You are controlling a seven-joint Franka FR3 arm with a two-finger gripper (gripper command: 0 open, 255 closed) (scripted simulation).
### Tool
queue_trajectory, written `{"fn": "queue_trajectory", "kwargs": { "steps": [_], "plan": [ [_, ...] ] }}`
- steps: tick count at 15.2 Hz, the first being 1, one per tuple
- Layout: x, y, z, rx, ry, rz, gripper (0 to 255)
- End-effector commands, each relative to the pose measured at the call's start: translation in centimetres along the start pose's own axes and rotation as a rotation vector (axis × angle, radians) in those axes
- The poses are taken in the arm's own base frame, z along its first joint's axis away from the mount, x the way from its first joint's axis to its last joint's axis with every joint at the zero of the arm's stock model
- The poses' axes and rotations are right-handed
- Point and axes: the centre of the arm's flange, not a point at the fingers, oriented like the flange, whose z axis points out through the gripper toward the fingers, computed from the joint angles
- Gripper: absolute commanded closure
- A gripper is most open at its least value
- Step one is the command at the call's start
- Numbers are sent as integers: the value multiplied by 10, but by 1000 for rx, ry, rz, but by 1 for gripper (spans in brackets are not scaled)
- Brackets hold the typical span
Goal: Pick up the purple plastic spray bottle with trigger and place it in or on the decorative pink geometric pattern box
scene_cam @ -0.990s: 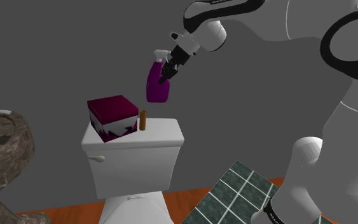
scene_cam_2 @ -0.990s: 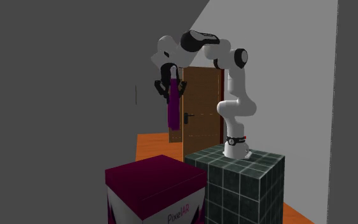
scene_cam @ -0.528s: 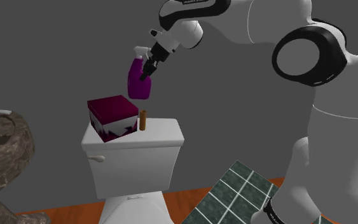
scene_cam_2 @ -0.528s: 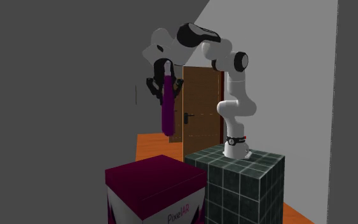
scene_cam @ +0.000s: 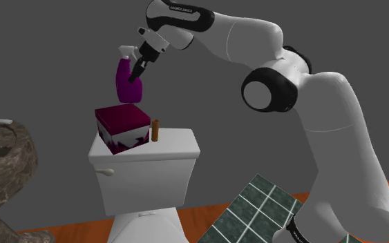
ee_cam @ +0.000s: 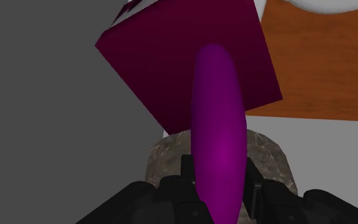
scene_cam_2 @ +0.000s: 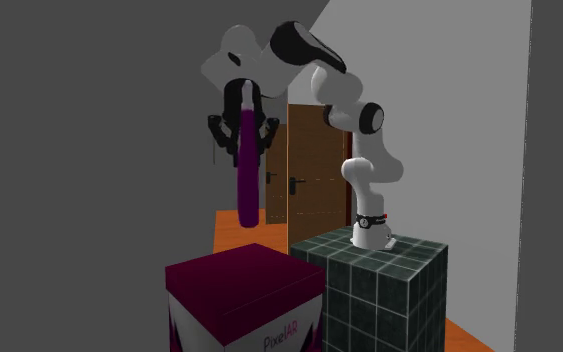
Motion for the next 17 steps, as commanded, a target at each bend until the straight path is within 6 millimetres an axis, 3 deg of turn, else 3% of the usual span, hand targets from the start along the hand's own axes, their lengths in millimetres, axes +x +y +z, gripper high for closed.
{"fn": "queue_trajectory", "kwargs": {
  "steps": [1,13,17],
  "plan": [
    [18,9,14,2,0,-1,255],
    [-15,9,68,2,0,-1,255],
    [-15,9,68,2,0,-1,255]
  ]
}}
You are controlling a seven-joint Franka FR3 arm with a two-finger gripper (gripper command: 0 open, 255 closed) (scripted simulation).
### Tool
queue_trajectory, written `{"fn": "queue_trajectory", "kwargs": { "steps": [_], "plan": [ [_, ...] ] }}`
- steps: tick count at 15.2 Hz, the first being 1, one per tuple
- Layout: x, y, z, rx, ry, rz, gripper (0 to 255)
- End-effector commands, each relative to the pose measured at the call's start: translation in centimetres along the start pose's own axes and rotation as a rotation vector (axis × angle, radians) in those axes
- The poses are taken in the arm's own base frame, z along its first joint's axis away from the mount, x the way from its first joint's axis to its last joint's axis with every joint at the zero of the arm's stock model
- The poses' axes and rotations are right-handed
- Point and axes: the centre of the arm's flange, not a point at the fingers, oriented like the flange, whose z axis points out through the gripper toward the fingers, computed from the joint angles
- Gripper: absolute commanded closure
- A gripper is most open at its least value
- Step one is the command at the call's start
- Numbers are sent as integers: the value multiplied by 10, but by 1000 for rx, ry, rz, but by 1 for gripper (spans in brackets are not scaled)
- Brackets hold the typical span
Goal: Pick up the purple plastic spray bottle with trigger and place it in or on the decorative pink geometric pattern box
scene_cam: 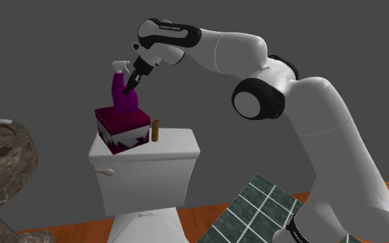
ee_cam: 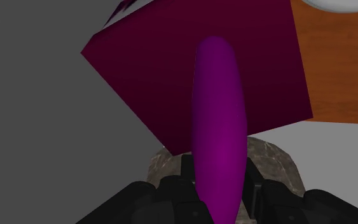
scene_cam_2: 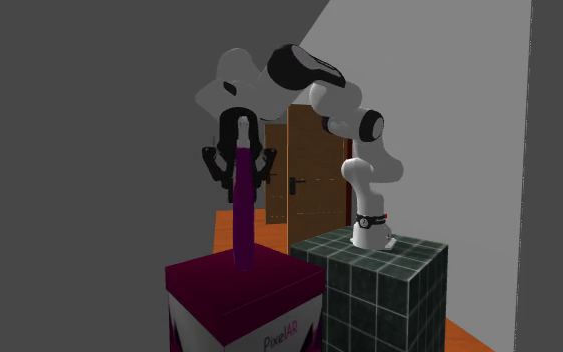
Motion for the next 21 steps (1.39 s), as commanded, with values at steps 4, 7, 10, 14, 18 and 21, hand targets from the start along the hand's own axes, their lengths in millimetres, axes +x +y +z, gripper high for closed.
{"fn": "queue_trajectory", "kwargs": {
  "steps": [4,7,10,14,18,21],
  "plan": [
    [-2,0,5,6,-5,2,255],
    [-1,-2,5,6,-5,2,0],
    [-2,0,5,6,-5,2,0],
    [-2,0,-45,6,-5,2,0],
    [-2,0,-45,6,-5,2,0],
    [-2,0,-45,6,-5,2,0]
  ]
}}
